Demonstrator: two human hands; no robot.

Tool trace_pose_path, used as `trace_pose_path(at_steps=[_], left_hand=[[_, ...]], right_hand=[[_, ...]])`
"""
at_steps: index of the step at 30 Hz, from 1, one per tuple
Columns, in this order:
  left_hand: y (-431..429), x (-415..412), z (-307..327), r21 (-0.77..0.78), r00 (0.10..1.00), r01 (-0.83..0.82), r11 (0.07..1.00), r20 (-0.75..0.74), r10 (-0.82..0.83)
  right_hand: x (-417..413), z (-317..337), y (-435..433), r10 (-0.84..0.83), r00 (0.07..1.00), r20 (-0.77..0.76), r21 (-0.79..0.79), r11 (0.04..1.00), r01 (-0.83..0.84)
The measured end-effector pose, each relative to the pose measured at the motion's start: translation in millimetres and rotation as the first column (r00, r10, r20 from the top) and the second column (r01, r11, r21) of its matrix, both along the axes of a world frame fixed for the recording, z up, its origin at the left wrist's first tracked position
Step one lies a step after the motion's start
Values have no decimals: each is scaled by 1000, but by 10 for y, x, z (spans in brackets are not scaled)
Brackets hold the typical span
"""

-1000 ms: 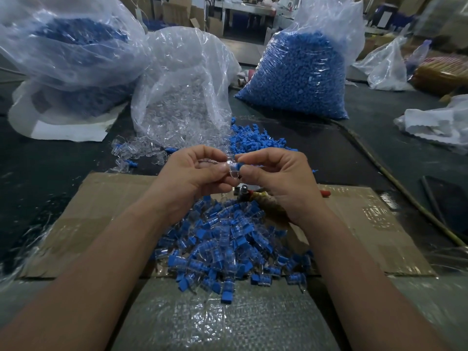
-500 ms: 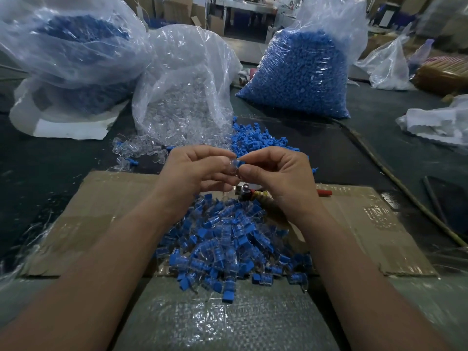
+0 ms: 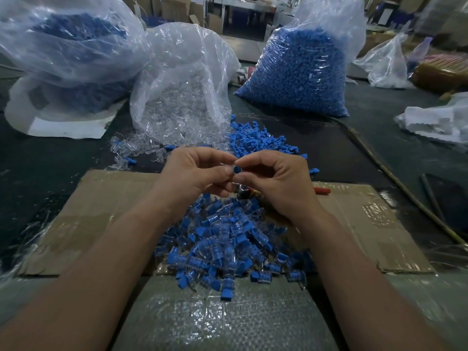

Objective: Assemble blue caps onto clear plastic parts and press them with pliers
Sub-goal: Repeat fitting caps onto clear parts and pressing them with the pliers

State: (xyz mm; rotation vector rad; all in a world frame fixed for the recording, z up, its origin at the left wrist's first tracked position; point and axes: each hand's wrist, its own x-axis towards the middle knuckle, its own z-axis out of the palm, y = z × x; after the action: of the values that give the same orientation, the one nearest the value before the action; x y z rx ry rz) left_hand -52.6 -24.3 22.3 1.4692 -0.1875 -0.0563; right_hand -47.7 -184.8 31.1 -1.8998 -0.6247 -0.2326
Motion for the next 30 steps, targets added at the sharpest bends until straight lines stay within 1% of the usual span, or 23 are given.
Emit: trace_pose_path(at_steps=[2, 5, 10, 14, 18, 22, 24, 26, 28, 30], left_hand=[[-5, -3, -2, 16, 1000, -2, 1000, 6, 2], [-13, -14, 6, 9, 1000, -8, 1000, -1, 8], [-4, -22, 25, 39, 1000, -20, 999, -7, 20], [-5, -22, 39, 36, 1000, -13, 999, -24, 14], [3, -17, 37, 12, 998, 0, 1000, -60, 0], [16, -16, 33, 32, 998, 2, 999, -62, 0], [11, -17, 33, 40, 999, -4, 999, -54, 6], [3, -20, 35, 30, 999, -13, 999, -48, 15], [4, -22, 36, 5, 998, -35, 999, -48, 35], [14, -18, 36, -12, 997, -64, 998, -50, 63]], right_hand=[[4, -10, 5, 1, 1000, -7, -8, 1000, -1], [13, -16, 8, -6, 1000, 23, -27, 1000, 7], [29, -27, 2, 16, 998, 62, -50, 999, -13], [36, -40, 3, 4, 997, 82, -67, 998, 2], [37, -43, 2, -19, 991, 134, -103, 994, 33], [39, -44, 4, -15, 985, 171, -133, 990, 38], [38, -36, 4, -4, 991, 135, -132, 991, 22], [42, -9, -15, -2, 999, 41, -122, 993, 7], [70, 27, -92, -70, 997, -39, -153, 986, 63], [123, 63, -248, -175, 981, -87, -227, 962, 151]])
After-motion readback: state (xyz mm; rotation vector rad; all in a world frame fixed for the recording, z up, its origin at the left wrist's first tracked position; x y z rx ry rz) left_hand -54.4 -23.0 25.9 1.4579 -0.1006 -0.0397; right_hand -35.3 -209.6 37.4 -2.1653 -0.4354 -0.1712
